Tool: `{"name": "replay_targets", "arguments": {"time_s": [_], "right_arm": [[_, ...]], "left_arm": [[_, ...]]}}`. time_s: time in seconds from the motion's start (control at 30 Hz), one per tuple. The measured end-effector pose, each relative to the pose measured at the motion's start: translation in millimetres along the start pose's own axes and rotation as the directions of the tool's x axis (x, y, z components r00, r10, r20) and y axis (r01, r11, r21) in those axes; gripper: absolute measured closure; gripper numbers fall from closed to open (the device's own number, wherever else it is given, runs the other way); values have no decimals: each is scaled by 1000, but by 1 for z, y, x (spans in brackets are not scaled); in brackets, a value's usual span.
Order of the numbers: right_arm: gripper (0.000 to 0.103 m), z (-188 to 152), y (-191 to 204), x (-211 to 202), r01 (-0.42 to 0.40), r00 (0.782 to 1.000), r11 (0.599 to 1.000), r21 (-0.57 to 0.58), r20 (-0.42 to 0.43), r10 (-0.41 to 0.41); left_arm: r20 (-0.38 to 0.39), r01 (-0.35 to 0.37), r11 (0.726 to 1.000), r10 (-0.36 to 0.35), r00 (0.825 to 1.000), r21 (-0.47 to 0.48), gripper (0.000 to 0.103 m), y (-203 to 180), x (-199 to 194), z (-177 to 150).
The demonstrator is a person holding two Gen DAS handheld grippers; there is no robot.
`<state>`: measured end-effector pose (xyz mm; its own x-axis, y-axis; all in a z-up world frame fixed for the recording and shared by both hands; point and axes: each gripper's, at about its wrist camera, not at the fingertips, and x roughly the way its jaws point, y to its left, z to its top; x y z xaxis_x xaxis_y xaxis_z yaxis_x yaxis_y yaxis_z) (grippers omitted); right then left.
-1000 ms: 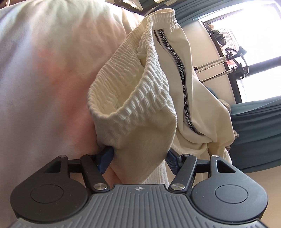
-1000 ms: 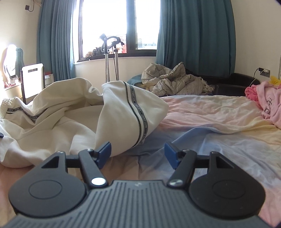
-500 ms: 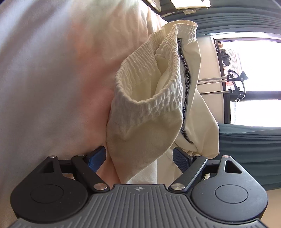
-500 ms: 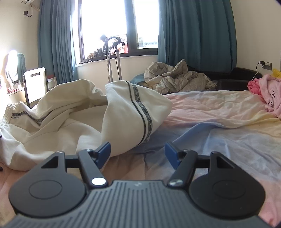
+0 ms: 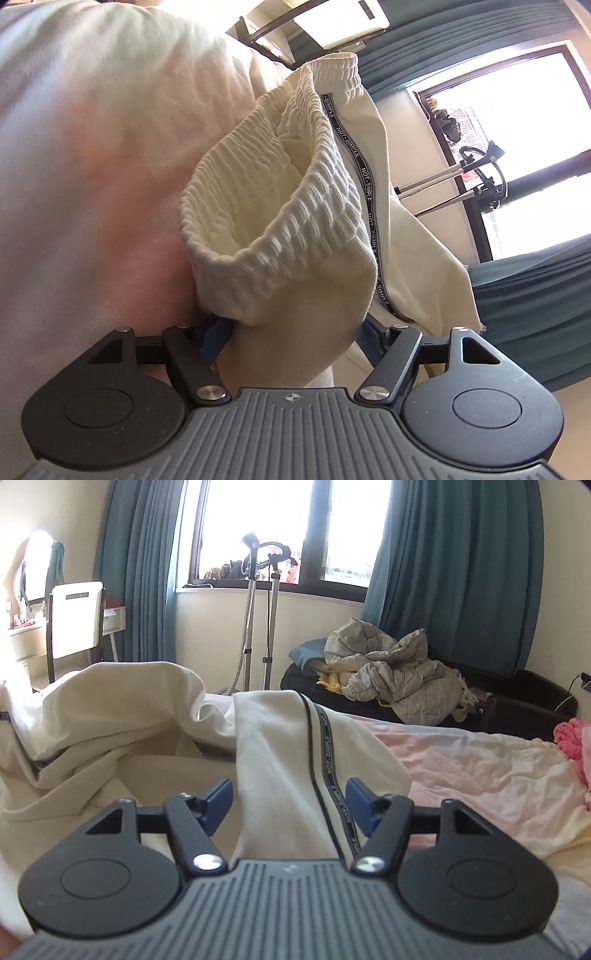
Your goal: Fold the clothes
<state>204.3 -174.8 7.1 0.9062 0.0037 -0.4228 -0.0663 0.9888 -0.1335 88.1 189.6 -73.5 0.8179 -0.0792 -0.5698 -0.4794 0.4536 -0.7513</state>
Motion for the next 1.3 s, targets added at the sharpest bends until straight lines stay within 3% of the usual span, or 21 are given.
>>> {"name": "replay_targets", "arguments": {"time_s": [0.07, 0.13, 0.17, 0.23, 0.3, 0.5, 0.63, 0.73, 0.9, 1.03, 1.13, 1.23, 1.3], "right_arm": [[41, 13, 5, 23, 5, 999, 1000, -20, -33, -5], [53, 23, 10, 43, 5, 998, 999, -38, -59, -8], [59, 27, 11, 52, 2, 997, 999, -32, -71, -5], [96, 32, 7, 67, -4, 994, 1000, 24, -107, 7], [99, 37, -2, 69, 14, 992, 994, 106, -126, -1], [100, 43, -62, 20, 102, 995, 950, 294, -13, -102], [100, 33, -114, -24, 62, 997, 897, 438, 9, -74], [100, 20, -150, -60, 44, 998, 852, 521, 14, -60], [100, -59, -196, -85, 85, 990, 733, 675, -140, 14], [99, -119, -193, -83, 103, 953, 702, 705, -272, 134], [97, -140, -188, -81, 115, 925, 663, 739, -323, 200], [91, -136, -189, -86, 90, 940, 679, 728, -287, 182], [69, -131, -194, -88, 82, 956, 691, 718, -252, 148]], "left_arm": [[10, 9, 1000, -9, 1000, -25, 45, 3, 0, 2], [14, 18, 999, -17, 1000, -47, 66, 8, 1, 5], [15, 20, 998, -20, 1000, -55, 70, 10, 2, 7], [21, 27, 998, -26, 999, -59, 79, 11, 2, 11], [40, 35, 999, -33, 999, -38, 83, 7, 0, 15], [105, 91, 995, -95, 990, 36, 87, -12, -26, 23], [144, 144, 987, -154, 978, 72, 88, -23, -52, 25], [180, 136, 987, -150, 972, 86, 88, -25, -69, 26], [151, 133, 991, -133, 980, 5, 88, -15, -77, 34], [117, 90, 996, -89, 989, -7, 88, -9, -75, 33], [102, 63, 998, -63, 993, -3, 88, -5, -75, 33], [95, 42, 999, -43, 995, 9, 88, -3, -74, 34], [91, 32, 999, -33, 995, 7, 87, -2, -73, 36]]}}
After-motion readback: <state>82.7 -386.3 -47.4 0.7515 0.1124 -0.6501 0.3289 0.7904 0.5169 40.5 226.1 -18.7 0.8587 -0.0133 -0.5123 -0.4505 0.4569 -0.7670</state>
